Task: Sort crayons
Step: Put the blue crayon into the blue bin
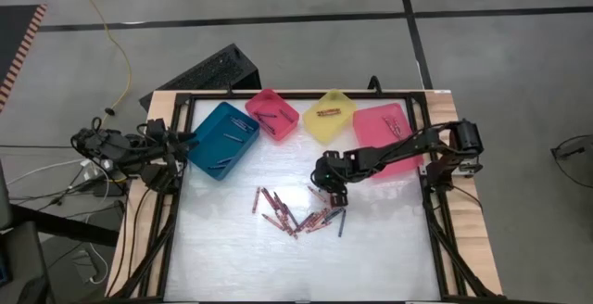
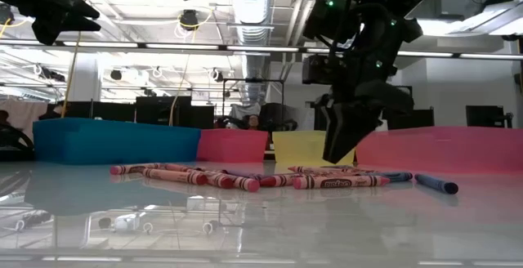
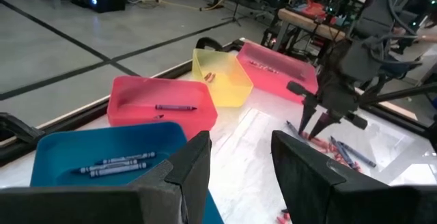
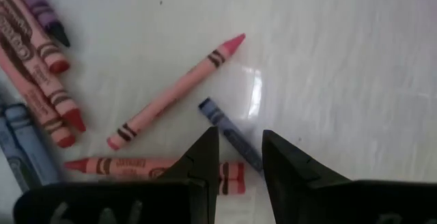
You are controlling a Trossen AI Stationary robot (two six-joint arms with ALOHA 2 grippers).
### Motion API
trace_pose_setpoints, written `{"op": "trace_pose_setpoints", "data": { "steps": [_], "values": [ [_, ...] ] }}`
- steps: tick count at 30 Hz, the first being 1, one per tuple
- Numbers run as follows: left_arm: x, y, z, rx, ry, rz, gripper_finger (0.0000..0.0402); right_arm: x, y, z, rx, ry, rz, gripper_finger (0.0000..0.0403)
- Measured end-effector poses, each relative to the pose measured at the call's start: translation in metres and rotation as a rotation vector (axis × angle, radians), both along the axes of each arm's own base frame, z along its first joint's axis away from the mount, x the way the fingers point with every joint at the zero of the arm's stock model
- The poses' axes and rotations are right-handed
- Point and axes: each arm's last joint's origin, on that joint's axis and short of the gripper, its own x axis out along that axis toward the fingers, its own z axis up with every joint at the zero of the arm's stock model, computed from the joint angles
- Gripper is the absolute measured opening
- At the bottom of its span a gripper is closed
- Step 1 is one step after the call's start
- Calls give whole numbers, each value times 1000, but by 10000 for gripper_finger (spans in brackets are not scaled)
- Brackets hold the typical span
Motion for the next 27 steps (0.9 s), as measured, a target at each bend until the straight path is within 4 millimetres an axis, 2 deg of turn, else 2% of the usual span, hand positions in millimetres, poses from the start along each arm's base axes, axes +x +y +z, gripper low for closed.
{"op": "trace_pose_setpoints", "data": {
  "steps": [9, 18, 21, 27],
  "values": [
    [0, 0, 0, -1, 0, 0, 145, 2, 0, -8, -11, 21, 16, 107],
    [0, 0, 0, -2, 0, 1, 145, 9, 0, -28, -9, 62, 8, 105],
    [0, 0, 0, -2, 0, 2, 145, 9, -3, -33, 11, 80, -38, 90],
    [0, 0, 0, -1, 1, 2, 145, 8, -13, -32, 59, 77, -158, 34]
  ]
}}
